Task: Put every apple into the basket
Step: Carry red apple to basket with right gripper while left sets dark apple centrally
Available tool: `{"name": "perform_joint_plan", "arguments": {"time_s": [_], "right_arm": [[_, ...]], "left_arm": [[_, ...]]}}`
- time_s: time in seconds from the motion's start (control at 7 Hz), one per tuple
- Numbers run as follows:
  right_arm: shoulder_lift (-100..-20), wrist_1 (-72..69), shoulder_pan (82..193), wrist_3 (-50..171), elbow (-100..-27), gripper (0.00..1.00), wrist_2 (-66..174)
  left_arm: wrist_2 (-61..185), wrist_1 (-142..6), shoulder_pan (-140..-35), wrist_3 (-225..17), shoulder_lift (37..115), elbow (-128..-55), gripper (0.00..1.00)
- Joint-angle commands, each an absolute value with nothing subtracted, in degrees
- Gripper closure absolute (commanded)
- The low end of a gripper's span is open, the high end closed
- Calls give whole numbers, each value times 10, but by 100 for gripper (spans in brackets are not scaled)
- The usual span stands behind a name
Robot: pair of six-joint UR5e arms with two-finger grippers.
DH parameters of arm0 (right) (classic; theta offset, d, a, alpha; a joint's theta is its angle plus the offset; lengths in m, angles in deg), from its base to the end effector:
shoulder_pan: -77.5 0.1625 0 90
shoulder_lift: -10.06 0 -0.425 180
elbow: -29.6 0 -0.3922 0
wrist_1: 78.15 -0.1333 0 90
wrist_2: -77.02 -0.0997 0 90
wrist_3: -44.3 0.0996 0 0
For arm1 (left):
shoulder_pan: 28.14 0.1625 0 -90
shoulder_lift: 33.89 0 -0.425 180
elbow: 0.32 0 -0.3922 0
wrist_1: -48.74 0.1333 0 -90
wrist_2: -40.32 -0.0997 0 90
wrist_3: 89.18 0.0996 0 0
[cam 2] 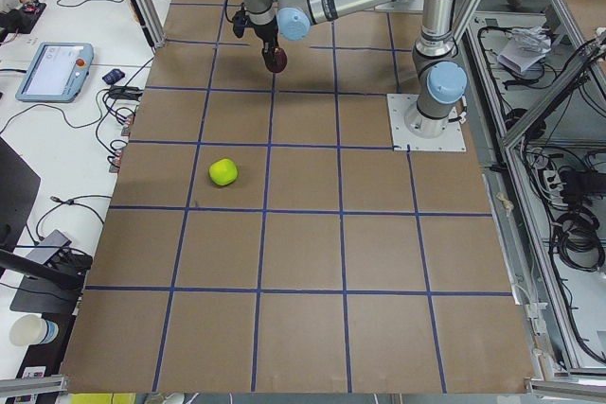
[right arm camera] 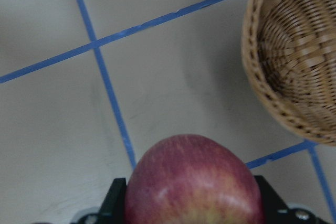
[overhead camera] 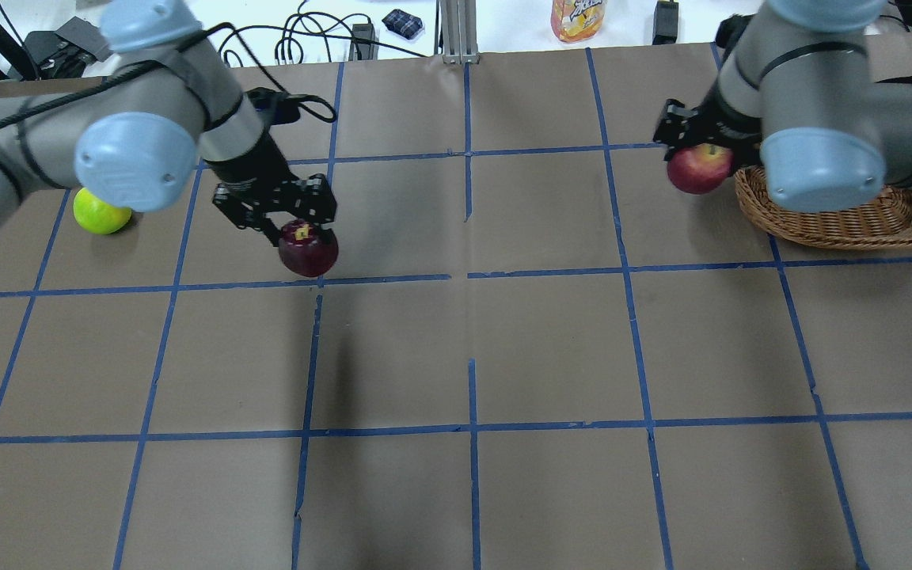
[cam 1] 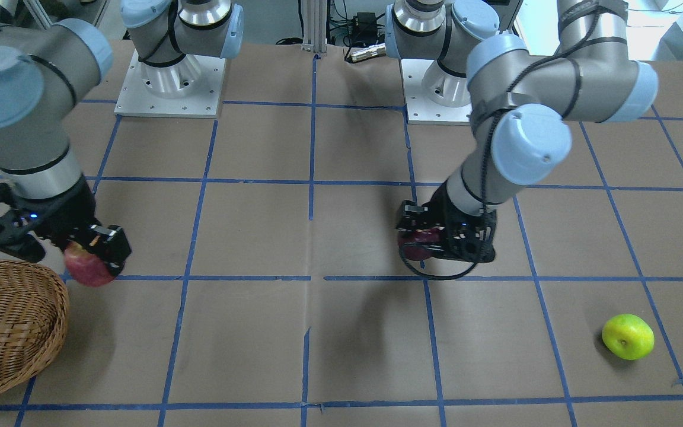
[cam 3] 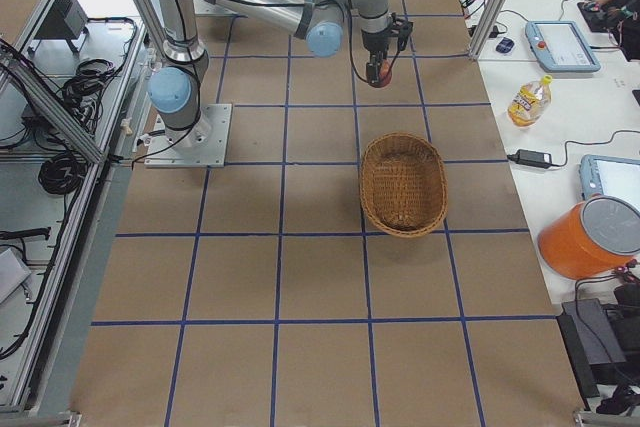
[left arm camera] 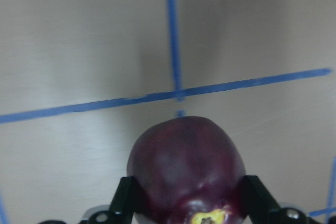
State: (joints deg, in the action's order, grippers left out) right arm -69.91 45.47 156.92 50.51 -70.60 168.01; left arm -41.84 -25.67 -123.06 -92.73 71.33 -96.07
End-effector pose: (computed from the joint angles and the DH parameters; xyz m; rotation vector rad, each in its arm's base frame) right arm 0.0261 -0.5767 0.3716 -0.4549 -3.0608 0.3620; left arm -0.1950 -0.5531 0.3247 -0.0263 -3.0080 -0.1562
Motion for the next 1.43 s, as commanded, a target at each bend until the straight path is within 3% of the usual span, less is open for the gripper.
{"name": "perform_joint_plan", "arguments": {"time_s": [0.0,0.29,0.57,0.71,0.86,1.29], "right_arm": [[-684,447,1454,290,-688,100,1684],[-630,474,1394,212,-685,100,1678],[-537,526,1391,201,-620,100,1679],[-508,524,1391,202,-602,100,1679],[-498,518,1391,207,-615,100,1674],[-480,519,1391,207,-619,97,1674]], "left_arm": [[-401,-163,-1349,-1102,751,-966,78],[-368,-112,-1412,-1163,801,-965,78],[-370,-108,-1415,-1162,811,-967,72],[-375,-108,-1421,-1165,818,-970,16],[-393,-106,-1421,-1165,819,-969,0],[-413,-148,-1346,-1115,768,-952,0]]}}
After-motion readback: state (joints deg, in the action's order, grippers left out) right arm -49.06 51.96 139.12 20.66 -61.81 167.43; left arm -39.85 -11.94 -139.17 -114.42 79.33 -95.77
